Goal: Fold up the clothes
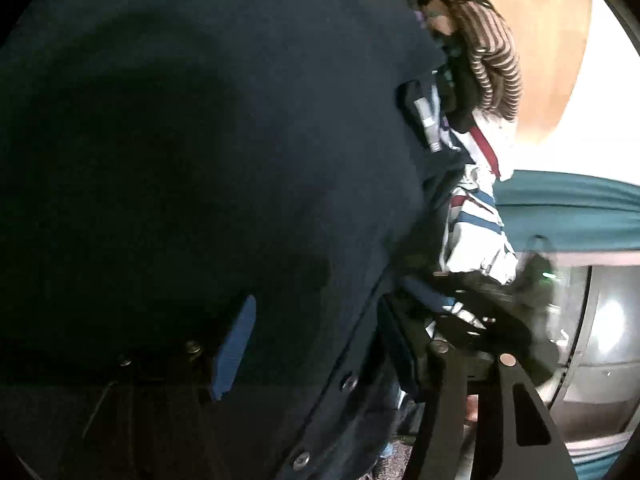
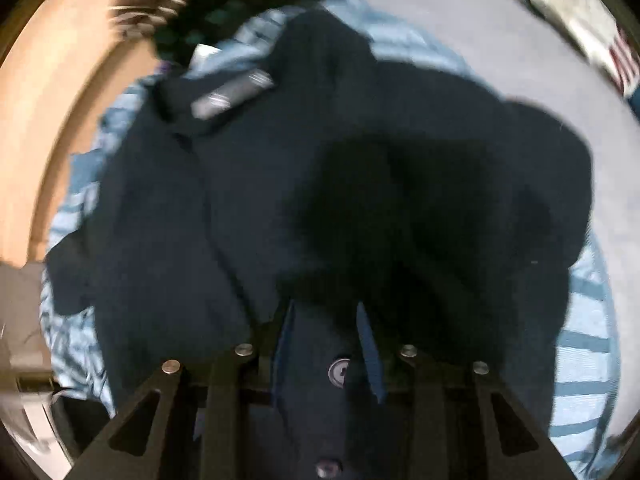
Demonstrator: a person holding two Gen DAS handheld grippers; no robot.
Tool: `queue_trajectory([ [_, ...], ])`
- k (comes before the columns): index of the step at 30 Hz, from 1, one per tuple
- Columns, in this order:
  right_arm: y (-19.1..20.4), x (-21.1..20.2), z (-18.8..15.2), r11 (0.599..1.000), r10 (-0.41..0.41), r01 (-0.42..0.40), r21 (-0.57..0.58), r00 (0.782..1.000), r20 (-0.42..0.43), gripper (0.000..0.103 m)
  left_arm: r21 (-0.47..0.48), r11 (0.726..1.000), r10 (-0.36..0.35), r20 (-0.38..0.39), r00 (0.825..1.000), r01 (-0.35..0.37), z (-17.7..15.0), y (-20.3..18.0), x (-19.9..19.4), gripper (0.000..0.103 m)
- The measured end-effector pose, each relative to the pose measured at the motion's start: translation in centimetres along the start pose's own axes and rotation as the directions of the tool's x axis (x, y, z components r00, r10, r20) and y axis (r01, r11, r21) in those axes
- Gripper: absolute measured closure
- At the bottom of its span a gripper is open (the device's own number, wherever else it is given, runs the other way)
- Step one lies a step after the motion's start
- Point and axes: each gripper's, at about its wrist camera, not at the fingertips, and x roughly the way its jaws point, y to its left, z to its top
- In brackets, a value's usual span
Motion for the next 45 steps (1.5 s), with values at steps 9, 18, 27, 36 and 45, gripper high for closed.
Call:
queue_trajectory([
  [9, 3.4, 2.4, 0.3, 0.964, -0.186, 0.187, -0.188, 0.982, 0.020, 0.061, 0.061, 0.996, 0.070, -0.017, 0.997, -0.069, -0.2, -1.1, 0.8, 0.040],
  [18, 1.7, 1.0, -0.4, 0.974, -0.154, 0.164, -0.157, 0.985, 0.073, 0.096, 0.025, 0.999, 0.043, -0.043, 0.998, -0.041, -0.1, -0.5, 0.2, 0.040],
  [27, 6.4, -5.5, -0.9, 0.975, 0.040, 0.000, -0.220, 0.984, 0.176, 0.097, -0.007, 1.000, 0.025, -0.017, 1.000, -0.025, 0.1, -0.1, -0.6, 0.040],
  [36, 9.9, -0.7, -0.1, 0.961, 0.003, 0.019, -0.274, 0.997, 0.081, 0.097, 0.042, 0.999, 0.012, 0.015, 1.000, -0.013, 0.6, -0.7, -1.7, 0.040],
  [45, 7.8, 4.4, 0.5, 0.970, 0.004, -0.002, -0.242, 1.000, 0.006, 0.072, 0.236, 0.969, -0.052, -0.073, 0.996, 0.067, -1.0, -4.2, 0.5, 0.040],
])
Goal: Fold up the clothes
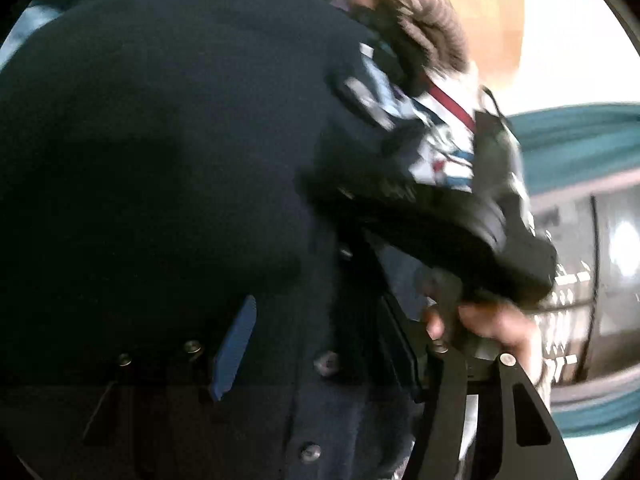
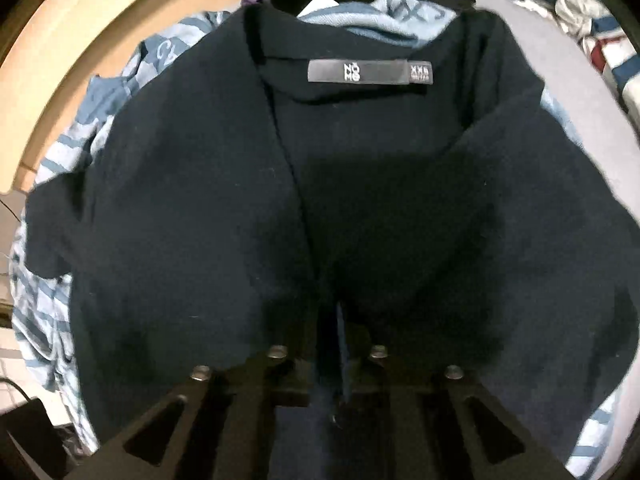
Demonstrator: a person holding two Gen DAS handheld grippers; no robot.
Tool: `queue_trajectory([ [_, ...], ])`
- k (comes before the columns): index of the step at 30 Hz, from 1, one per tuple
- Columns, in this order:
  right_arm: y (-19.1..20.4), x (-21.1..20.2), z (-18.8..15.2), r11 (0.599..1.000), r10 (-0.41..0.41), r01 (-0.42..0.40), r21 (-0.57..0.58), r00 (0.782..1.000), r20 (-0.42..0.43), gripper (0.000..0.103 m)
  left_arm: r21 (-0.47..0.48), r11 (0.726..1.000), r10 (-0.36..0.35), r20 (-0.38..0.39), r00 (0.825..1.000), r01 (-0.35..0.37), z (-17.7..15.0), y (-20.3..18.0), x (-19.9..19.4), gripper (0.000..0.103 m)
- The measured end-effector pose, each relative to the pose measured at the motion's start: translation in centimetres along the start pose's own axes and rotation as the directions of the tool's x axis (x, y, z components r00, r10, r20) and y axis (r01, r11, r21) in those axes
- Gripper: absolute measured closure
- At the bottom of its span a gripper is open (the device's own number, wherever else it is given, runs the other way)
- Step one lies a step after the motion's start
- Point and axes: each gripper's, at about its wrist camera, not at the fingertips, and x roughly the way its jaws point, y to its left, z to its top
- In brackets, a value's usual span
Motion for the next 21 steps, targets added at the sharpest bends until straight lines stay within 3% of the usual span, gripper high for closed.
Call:
queue_trajectory([
  [1, -0.5, -0.4, 0.0, 0.997, 0.064, -0.063, 0.036, 0.998, -0.005, 0.055, 0.019, 0.999, -0.028, -0.019, 0.999, 0.029, -0.2, -0.5, 0.3, 0.040],
  [2, -0.9, -0.9, 0.0, 0.991, 0.119, -0.118, 0.066, 0.993, -0.005, 0.047, 0.041, 0.998, -0.044, -0.034, 0.998, 0.045, -0.4, -0.9, 0.6, 0.040],
  [3, -1.3, -1.9, 0.0, 0.986, 0.149, -0.150, 0.078, 0.989, 0.008, 0.047, 0.068, 0.997, -0.041, -0.050, 0.998, 0.044, -0.6, -1.4, 1.0, 0.043],
  [5, -2.1, -3.9, -0.1, 0.973, 0.205, -0.208, 0.100, 0.978, 0.037, 0.047, 0.112, 0.994, 0.003, -0.086, 0.996, 0.007, -1.0, -2.0, 1.8, 0.058],
  [8, -3.7, -7.8, -0.8, 0.965, 0.229, -0.242, 0.105, 0.966, 0.118, 0.042, 0.155, 0.987, 0.074, -0.139, 0.988, -0.052, -1.6, -2.5, 3.1, 0.064],
  [13, -7.2, -11.3, -4.9, 0.974, 0.143, -0.167, 0.151, 0.977, 0.159, 0.043, 0.190, 0.969, 0.190, -0.150, 0.970, -0.160, -2.0, -2.5, 3.6, 0.064],
  [18, -11.4, -12.1, -9.2, 0.962, 0.047, -0.080, 0.261, 0.990, 0.130, 0.046, 0.172, 0.973, 0.193, -0.258, 0.947, -0.152, -2.3, -1.8, 5.1, 0.064],
  [21, -13.5, -12.6, -11.8, 0.946, 0.055, -0.090, 0.312, 0.991, 0.121, 0.046, 0.183, 0.974, 0.189, -0.309, 0.932, -0.136, -2.8, -2.3, 5.2, 0.064],
])
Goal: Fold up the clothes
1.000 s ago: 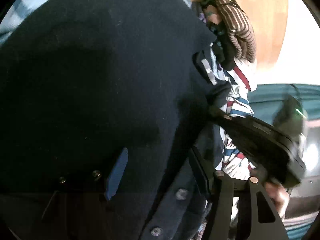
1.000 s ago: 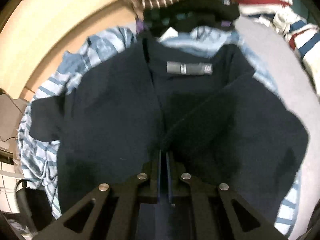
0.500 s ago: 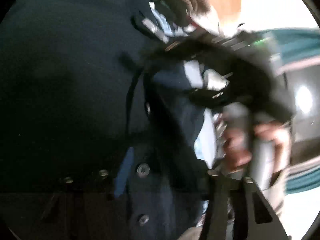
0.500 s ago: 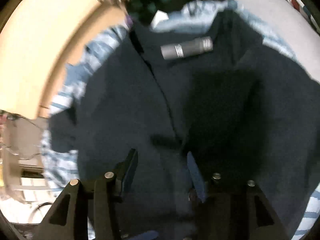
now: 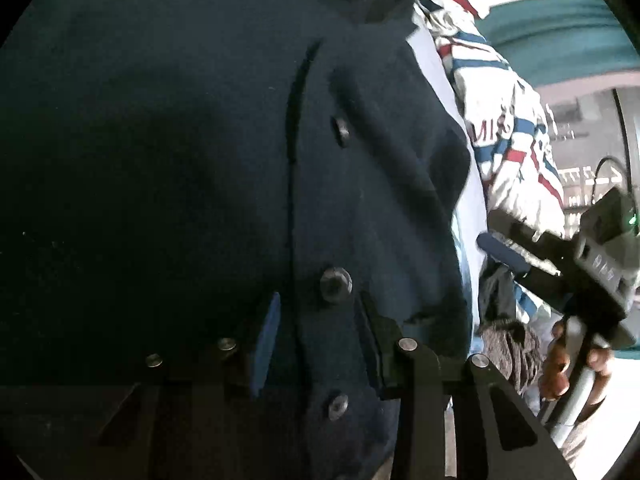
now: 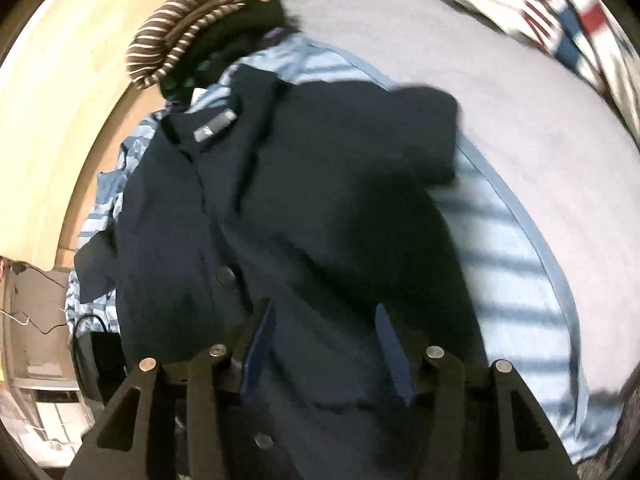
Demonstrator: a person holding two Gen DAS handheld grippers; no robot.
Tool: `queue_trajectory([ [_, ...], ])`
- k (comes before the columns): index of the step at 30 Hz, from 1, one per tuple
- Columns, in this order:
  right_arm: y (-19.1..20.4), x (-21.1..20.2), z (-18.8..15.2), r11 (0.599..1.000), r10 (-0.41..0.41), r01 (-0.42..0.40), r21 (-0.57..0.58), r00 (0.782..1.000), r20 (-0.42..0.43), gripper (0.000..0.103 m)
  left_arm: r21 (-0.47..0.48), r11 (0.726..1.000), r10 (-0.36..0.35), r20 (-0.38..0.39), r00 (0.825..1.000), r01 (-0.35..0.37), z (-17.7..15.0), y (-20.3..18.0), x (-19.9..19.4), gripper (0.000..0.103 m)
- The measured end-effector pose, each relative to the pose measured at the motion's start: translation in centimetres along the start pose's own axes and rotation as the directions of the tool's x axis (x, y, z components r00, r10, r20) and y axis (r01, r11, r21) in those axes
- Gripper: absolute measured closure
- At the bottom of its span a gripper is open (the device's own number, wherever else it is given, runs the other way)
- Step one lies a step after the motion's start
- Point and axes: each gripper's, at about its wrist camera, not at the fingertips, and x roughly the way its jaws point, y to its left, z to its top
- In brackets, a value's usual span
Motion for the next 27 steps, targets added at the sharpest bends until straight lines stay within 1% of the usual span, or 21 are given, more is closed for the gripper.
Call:
queue_trajectory([
  [2, -1.1, -0.3, -1.1, 1.000, 0.015, -0.015, 0.027, 1.000, -0.009, 0.046, -0.017, 1.000, -0.008, -0.044, 0.999, 0.007, 0.0, 0.2, 0.5, 0.064],
  [7, -1.7, 0.1, -2.6, 1.000, -0.015, 0.016, 0.022, 1.000, -0.021, 0.047, -0.030, 0.999, -0.014, -0.064, 0.998, 0.012, -0.3, 0.1, 1.2, 0.064],
  [10, -2.1, 0.5, -3.0, 0.999, -0.024, 0.025, 0.044, 0.999, -0.022, 0.048, -0.059, 0.998, 0.016, -0.052, 0.999, -0.019, -0.4, 0.3, 1.2, 0.079],
  [12, -2.3, 0.4, -3.2, 0.998, -0.034, 0.035, 0.056, 0.999, -0.010, 0.048, -0.066, 0.997, 0.033, -0.047, 0.998, -0.036, -0.4, 0.3, 1.4, 0.096],
  [13, -2.3, 0.4, -3.3, 0.997, -0.042, 0.042, 0.061, 0.999, 0.000, 0.048, -0.073, 0.996, 0.046, -0.045, 0.998, -0.049, -0.4, 0.4, 1.5, 0.101],
  [16, -2.8, -0.2, -3.4, 0.992, -0.086, 0.082, 0.095, 0.995, 0.044, 0.048, -0.031, 0.997, 0.070, -0.032, 0.997, -0.071, -0.6, -0.1, 0.6, 0.101],
  [19, -3.4, -1.0, -3.4, 0.984, -0.136, 0.124, 0.132, 0.987, 0.090, 0.048, -0.043, 0.998, 0.054, -0.018, 0.998, -0.055, -0.7, 0.8, -0.4, 0.101],
  [21, -3.9, -1.6, -3.3, 0.978, -0.161, 0.142, 0.155, 0.980, 0.115, 0.048, -0.050, 0.997, 0.064, -0.017, 0.998, -0.064, -0.7, 1.2, -0.6, 0.101],
  [23, -4.6, -1.9, -2.9, 0.972, -0.173, 0.147, 0.182, 0.976, 0.133, 0.048, -0.050, 0.995, 0.083, -0.021, 0.996, -0.084, -0.8, 1.3, -0.5, 0.101],
  [24, -5.0, -2.0, -2.6, 0.970, -0.175, 0.147, 0.193, 0.975, 0.139, 0.048, -0.049, 0.993, 0.105, -0.026, 0.994, -0.106, -0.5, 1.0, 0.1, 0.101],
  [27, -5.5, -1.0, -0.8, 0.970, -0.170, 0.143, 0.195, 0.976, 0.135, 0.048, -0.046, 0.989, 0.136, -0.036, 0.990, -0.137, -0.5, 1.0, 0.5, 0.101],
])
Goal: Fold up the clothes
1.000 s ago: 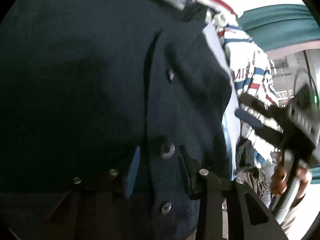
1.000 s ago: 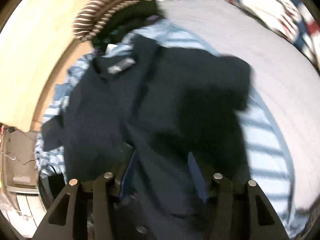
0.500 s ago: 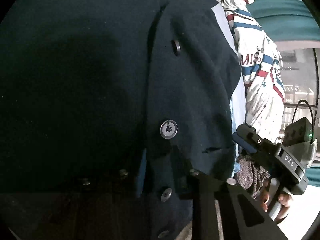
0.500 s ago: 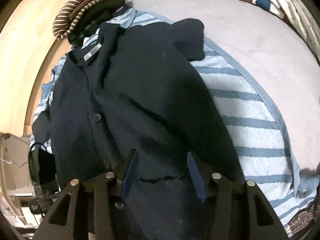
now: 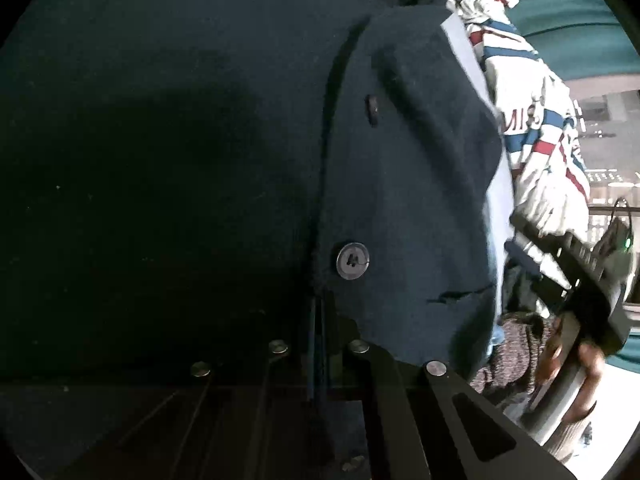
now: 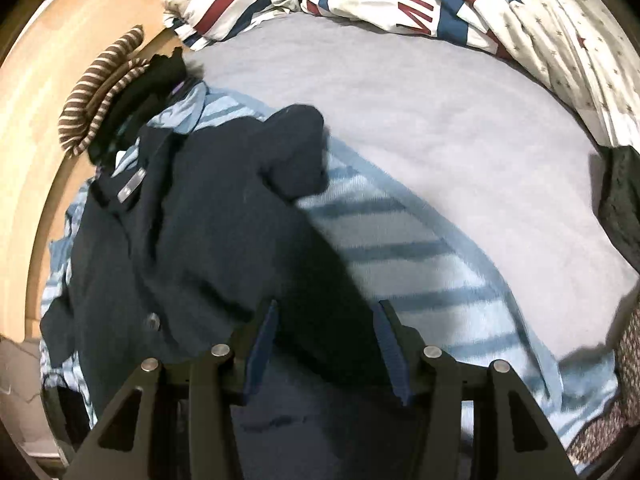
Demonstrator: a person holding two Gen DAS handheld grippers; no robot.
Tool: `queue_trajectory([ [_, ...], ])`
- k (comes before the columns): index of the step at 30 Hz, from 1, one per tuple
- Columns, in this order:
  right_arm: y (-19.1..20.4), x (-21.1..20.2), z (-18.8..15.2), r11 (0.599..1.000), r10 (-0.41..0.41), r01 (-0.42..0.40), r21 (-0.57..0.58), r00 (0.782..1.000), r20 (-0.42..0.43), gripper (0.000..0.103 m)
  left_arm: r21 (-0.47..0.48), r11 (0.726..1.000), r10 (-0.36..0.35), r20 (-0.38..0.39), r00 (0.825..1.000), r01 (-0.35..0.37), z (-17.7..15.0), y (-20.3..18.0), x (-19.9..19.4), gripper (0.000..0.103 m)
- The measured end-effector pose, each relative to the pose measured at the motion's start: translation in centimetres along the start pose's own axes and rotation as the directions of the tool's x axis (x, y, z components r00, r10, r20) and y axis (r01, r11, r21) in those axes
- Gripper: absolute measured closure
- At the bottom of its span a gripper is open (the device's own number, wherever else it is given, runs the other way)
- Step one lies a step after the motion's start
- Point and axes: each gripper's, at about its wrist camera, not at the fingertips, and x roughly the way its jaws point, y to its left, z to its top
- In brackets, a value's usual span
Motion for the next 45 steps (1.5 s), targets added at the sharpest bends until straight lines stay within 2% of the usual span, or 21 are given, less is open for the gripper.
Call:
queue_trajectory([
  [3, 1.0, 2.3, 1.8, 1.000, -0.001, 0.001, -0.020, 1.000, -0.030, 0.045, 0.035, 0.998, 0.061, 0.009, 0.998, -0.061, -0.1, -0.7, 0.3, 0.101],
  [6, 2.3, 5.2, 2.9, 0.995, -0.044, 0.038, -0.089, 0.996, -0.073, 0.047, 0.087, 0.987, 0.131, 0.024, 0.991, -0.133, -0.2, -1.8, 0.7, 0.101],
  [7, 2.5, 5.9, 3.0, 0.994, -0.055, 0.046, -0.102, 0.995, -0.088, 0.064, 0.096, 0.985, 0.143, 0.027, 0.989, -0.145, -0.3, -2.0, 0.8, 0.101],
  [8, 2.6, 6.3, 3.0, 0.993, -0.054, 0.044, -0.111, 0.994, -0.094, 0.086, 0.101, 0.984, 0.148, 0.028, 0.989, -0.150, -0.3, -2.0, 0.9, 0.101],
  [9, 2.7, 6.6, 3.1, 0.991, -0.057, 0.045, -0.123, 0.994, -0.095, 0.093, 0.102, 0.984, 0.145, 0.028, 0.989, -0.147, -0.3, -2.0, 0.9, 0.101],
  [11, 2.6, 6.2, 3.6, 0.989, -0.067, 0.058, -0.135, 0.996, -0.060, 0.095, 0.091, 0.987, 0.131, 0.023, 0.991, -0.133, -0.2, -1.7, 0.8, 0.101],
  [14, 1.4, 5.8, 5.0, 0.996, -0.047, 0.044, -0.073, 0.998, -0.042, 0.095, 0.091, 0.987, 0.134, 0.020, 0.991, -0.135, -0.1, -1.7, 0.9, 0.101],
  [18, 0.9, 6.2, 5.6, 0.997, -0.051, 0.048, -0.058, 0.997, -0.057, 0.095, 0.086, 0.988, 0.126, 0.020, 0.992, -0.128, 0.0, -1.5, 0.9, 0.101],
  [21, 0.6, 5.5, 6.0, 0.998, -0.054, 0.054, -0.026, 0.999, -0.003, 0.095, 0.080, 0.990, 0.118, 0.016, 0.993, -0.119, 0.1, -1.4, 0.9, 0.101],
  [25, 0.6, 5.3, 5.9, 0.998, -0.052, 0.052, -0.030, 0.999, -0.001, 0.094, 0.072, 0.992, 0.105, 0.013, 0.994, -0.106, 0.2, -1.1, 0.8, 0.101],
  [27, 0.7, 4.7, 6.0, 0.999, -0.033, 0.033, -0.036, 0.999, 0.011, 0.084, 0.060, 0.994, 0.093, 0.008, 0.996, -0.094, 0.3, -0.8, 0.8, 0.100],
  [28, 0.6, 4.4, 5.8, 0.999, -0.014, 0.014, -0.031, 1.000, -0.001, 0.065, 0.054, 0.995, 0.089, 0.006, 0.996, -0.089, 0.3, -0.7, 0.8, 0.098],
  [29, 0.5, 3.9, 5.6, 1.000, 0.006, -0.007, -0.026, 1.000, -0.015, 0.053, 0.049, 0.995, 0.083, 0.004, 0.997, -0.083, 0.3, -0.5, 0.8, 0.098],
  [34, -1.8, 0.7, 2.2, 1.000, 0.011, -0.012, -0.017, 0.999, -0.040, 0.055, 0.049, 0.994, 0.093, 0.004, 0.996, -0.093, 0.3, -0.6, 0.7, 0.098],
  [39, -4.1, 2.4, -0.6, 0.996, -0.075, 0.069, -0.048, 0.987, -0.139, 0.055, 0.054, 0.992, 0.116, 0.029, 0.993, -0.117, -0.1, -0.8, 0.6, 0.098],
  [42, -5.0, 3.4, -0.8, 0.997, -0.074, 0.070, -0.027, 0.987, -0.145, 0.066, 0.047, 0.993, 0.108, 0.032, 0.994, -0.110, -0.2, -0.6, 0.5, 0.098],
  [43, -5.2, 3.6, -0.7, 0.997, -0.071, 0.068, -0.023, 0.988, -0.139, 0.085, 0.043, 0.994, 0.104, 0.031, 0.994, -0.105, -0.2, -0.5, 0.5, 0.098],
  [44, -5.1, 3.3, -0.5, 0.997, -0.071, 0.069, -0.025, 0.990, -0.124, 0.098, 0.042, 0.994, 0.101, 0.030, 0.994, -0.102, -0.2, -0.4, 0.5, 0.098],
  [45, -5.1, 3.0, -0.1, 0.997, -0.072, 0.070, -0.022, 0.991, -0.109, 0.098, 0.042, 0.994, 0.100, 0.028, 0.995, -0.101, -0.2, -0.4, 0.5, 0.098],
])
